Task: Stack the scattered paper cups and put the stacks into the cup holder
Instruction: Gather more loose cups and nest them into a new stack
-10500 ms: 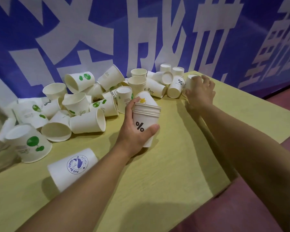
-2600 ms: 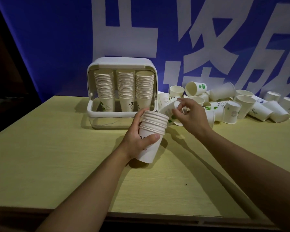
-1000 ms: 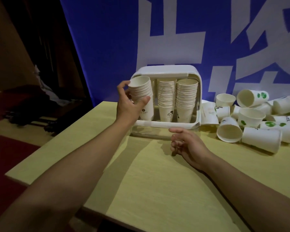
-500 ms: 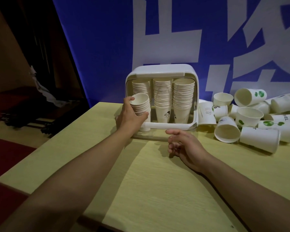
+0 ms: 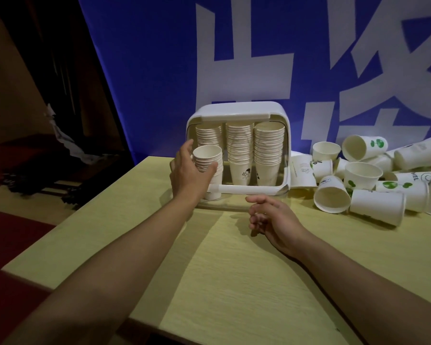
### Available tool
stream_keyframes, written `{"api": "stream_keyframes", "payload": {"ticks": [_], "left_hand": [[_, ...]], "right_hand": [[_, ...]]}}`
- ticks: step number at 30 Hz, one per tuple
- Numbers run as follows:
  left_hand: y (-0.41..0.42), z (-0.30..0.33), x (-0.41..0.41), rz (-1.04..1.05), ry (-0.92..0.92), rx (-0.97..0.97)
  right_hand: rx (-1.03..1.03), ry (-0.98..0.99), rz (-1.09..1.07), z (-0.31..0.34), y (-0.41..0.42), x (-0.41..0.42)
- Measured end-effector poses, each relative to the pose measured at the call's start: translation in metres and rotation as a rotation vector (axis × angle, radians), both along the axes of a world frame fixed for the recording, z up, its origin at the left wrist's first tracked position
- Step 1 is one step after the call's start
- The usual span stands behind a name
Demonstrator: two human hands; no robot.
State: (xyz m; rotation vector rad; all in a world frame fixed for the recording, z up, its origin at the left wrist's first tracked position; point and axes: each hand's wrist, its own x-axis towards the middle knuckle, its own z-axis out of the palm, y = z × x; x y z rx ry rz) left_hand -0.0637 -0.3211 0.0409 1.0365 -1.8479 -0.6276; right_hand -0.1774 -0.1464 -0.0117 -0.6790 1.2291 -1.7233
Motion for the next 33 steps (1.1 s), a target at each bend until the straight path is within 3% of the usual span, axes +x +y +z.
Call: {"api": "stream_keyframes", "payload": {"ticks": [3, 6, 10, 12, 16, 19, 24, 28, 33], "left_hand": [[0.030, 0.018, -0.009, -0.006, 0.344, -0.084], [0.075, 0.040, -0.036, -0.135, 0.606, 0.034], [0.141, 0.051, -0.099, -0.406, 0.721, 0.238], [0.176, 0.049, -0.135, -0.565, 0.650, 0.317], [0.245, 0.034, -0.192, -0.932, 0.282, 0.458], [0.288, 0.013, -0.227, -1.103, 0.144, 0.493], [0.336, -0.025, -0.272, -1.412, -0.176, 0.598], [0.346, -0.044, -0.298, -1.501, -0.199, 0.625], [0.336, -0.054, -0.308, -1.521, -0.120, 0.725]], "right_hand": [[0.051, 0.069, -0.051, 0.009, 0.015, 0.000], [0.075, 0.168, -0.138, 0.034, 0.050, -0.018], [0.131, 0.336, -0.260, 0.061, 0.133, -0.060], [0.176, 0.366, -0.368, 0.067, 0.179, -0.088], [0.275, 0.353, -0.611, 0.071, 0.263, -0.145], [0.374, 0.393, -0.764, 0.069, 0.313, -0.185], [0.662, 0.642, -0.854, 0.055, 0.358, -0.253], [0.843, 0.968, -0.950, 0.042, 0.366, -0.311], [0.932, 1.148, -1.010, 0.031, 0.348, -0.368]]}}
